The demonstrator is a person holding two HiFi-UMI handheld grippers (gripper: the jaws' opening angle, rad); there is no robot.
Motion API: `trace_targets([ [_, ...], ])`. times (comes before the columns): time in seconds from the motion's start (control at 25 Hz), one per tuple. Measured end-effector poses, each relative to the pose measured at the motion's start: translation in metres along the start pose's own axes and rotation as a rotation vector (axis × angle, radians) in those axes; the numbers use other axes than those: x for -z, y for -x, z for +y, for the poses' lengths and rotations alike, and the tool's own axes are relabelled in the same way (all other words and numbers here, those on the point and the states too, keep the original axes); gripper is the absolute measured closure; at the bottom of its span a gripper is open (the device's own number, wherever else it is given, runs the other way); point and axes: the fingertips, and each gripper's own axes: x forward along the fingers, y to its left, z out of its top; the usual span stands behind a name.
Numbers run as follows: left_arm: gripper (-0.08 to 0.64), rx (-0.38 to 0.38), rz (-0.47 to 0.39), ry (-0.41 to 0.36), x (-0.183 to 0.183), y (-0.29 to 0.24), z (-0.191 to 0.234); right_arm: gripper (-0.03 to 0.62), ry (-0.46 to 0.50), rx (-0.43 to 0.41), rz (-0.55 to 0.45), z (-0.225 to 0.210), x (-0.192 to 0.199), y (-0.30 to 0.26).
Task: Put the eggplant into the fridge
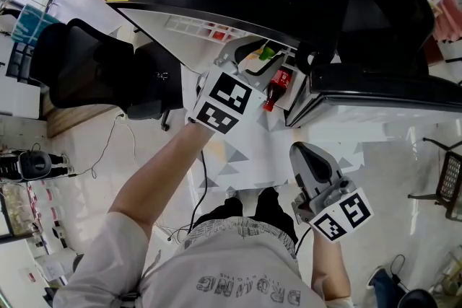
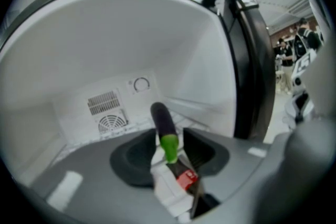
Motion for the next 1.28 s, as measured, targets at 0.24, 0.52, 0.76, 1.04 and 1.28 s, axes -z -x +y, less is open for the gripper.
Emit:
trace_targets([
  [0.24, 0.393, -0.002, -0.018, 0.010, -0.002, 0.009, 0.003, 0.590, 0.007, 0.004, 0.002, 0.005, 0.001, -0.003],
  [0.52, 0.394, 0.000, -0.051, 0.014, -0.007, 0.029, 0.001, 0.589, 0.017, 0.005, 0.004, 0.016, 0.003, -0.008],
  [0.76, 0.408, -0.002, -0.070, 0.021, -0.004, 0.051, 0.002, 0.590, 0.033, 0.000, 0.013, 0.029, 0.007, -0.014],
  [1.04, 0.437, 0.004, -0.091, 0.035, 0.003, 0.079, 0.001, 0.589, 0.053, 0.000, 0.017, 0.045, 0.009, -0.021],
  [1.28, 0.465, 0.003, -0.116, 0.047, 0.007, 0.103, 0.001, 0.589, 0.064, 0.010, 0.015, 0.056, 0.010, -0.027],
])
